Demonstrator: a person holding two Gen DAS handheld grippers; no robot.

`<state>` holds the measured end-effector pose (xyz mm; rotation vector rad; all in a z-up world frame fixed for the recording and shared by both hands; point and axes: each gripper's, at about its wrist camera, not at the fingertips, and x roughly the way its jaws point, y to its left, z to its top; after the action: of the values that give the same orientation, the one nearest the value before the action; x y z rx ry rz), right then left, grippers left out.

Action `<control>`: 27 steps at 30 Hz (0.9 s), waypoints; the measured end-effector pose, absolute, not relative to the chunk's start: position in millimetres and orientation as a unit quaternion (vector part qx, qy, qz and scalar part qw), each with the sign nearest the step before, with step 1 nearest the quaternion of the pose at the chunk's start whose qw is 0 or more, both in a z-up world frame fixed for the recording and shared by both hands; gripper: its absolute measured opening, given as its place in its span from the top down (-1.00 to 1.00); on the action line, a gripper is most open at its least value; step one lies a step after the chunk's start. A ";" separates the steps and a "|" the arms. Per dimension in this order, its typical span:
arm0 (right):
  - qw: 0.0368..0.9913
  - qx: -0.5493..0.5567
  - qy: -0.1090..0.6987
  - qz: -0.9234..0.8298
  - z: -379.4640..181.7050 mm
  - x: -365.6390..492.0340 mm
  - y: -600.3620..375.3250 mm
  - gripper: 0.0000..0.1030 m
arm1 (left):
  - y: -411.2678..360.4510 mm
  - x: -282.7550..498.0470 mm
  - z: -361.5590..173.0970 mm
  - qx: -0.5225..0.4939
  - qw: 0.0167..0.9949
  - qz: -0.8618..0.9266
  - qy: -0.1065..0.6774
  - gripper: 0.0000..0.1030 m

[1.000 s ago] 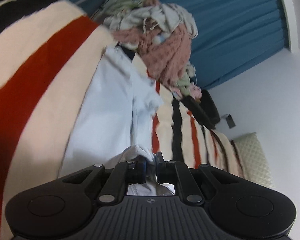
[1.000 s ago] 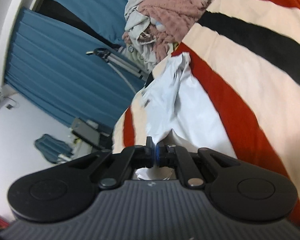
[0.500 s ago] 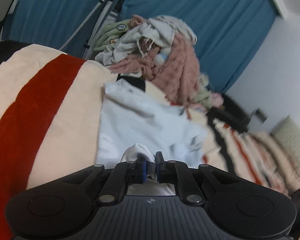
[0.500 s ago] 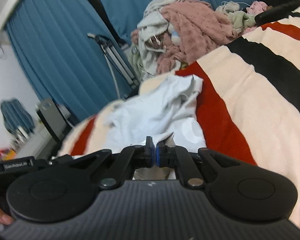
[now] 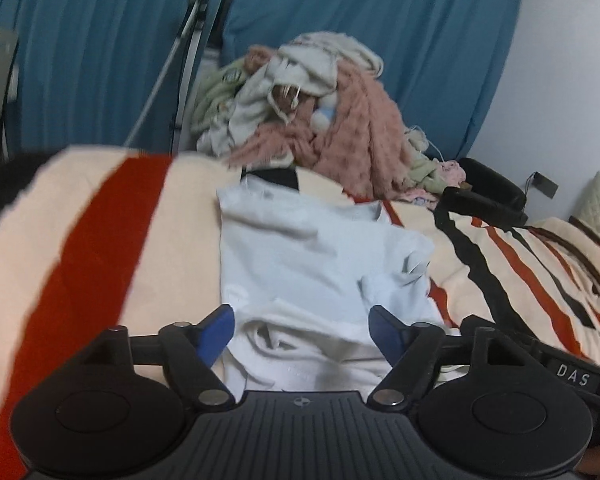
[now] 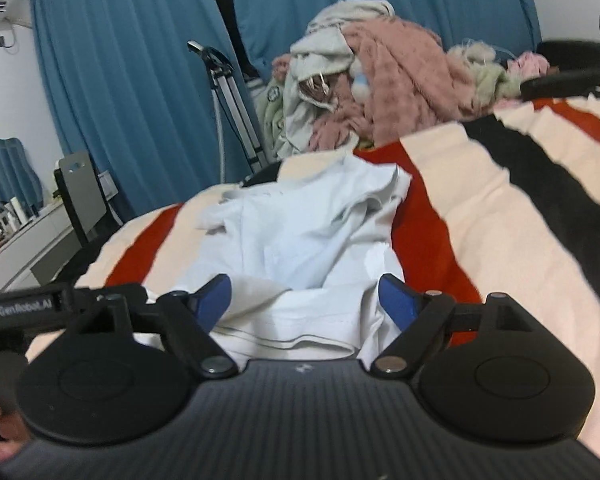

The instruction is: Fold clothes

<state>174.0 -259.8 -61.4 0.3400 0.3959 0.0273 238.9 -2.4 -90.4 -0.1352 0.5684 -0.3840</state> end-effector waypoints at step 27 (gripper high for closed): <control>0.987 0.101 0.126 -0.006 -9.6 44.6 -234.2 -0.59 | 34.3 84.4 -37.3 -0.049 0.964 -0.162 0.207 -0.72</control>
<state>44.6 -234.2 -9.6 0.2030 0.2537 -0.0127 84.4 34.3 -37.3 -0.0988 0.4196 -0.3271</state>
